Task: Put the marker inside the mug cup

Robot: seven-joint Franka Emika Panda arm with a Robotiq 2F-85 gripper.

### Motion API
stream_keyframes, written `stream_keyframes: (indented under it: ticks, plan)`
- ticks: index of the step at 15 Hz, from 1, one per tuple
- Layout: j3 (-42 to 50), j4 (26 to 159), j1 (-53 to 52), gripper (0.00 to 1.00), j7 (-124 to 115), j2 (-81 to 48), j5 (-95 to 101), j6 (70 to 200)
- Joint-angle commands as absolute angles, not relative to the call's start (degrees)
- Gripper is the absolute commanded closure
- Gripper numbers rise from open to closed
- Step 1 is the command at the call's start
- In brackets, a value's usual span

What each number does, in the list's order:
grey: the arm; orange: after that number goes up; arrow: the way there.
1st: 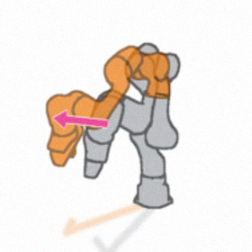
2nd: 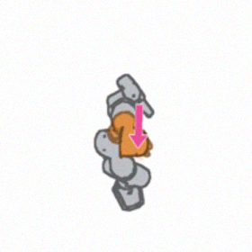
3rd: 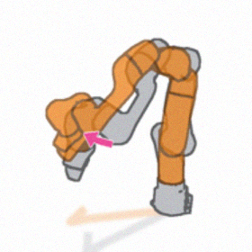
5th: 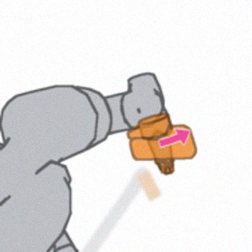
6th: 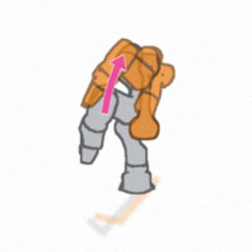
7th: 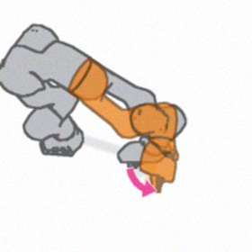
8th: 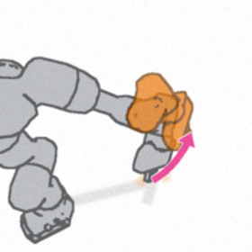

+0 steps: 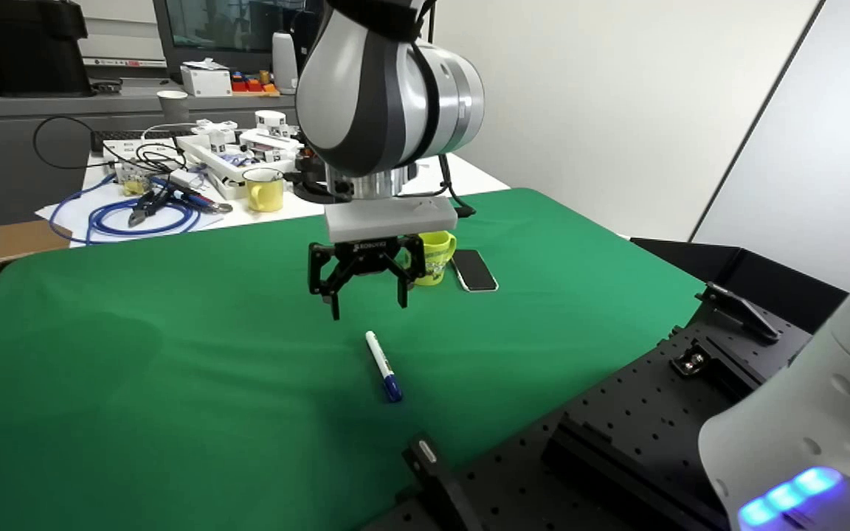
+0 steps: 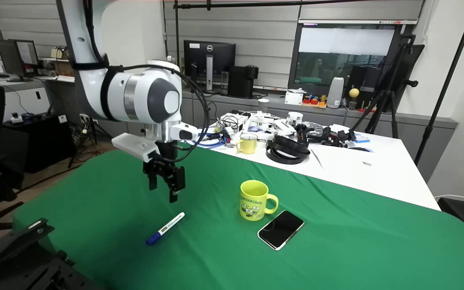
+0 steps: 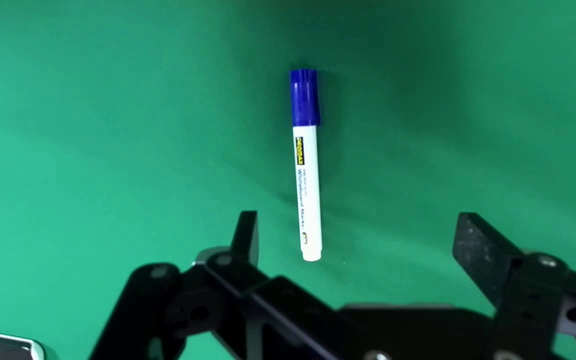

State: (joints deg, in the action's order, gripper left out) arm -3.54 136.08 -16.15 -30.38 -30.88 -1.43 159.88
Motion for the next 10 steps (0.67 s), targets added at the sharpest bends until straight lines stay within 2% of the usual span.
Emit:
stream_keyframes:
  ticks: [1,10]
  plan:
    - [-1.4,136.2,-19.8,0.00,-30.2,-33.9,-2.4,164.6]
    - [4.7,136.2,-26.7,0.00,-29.8,-39.9,-3.7,171.9]
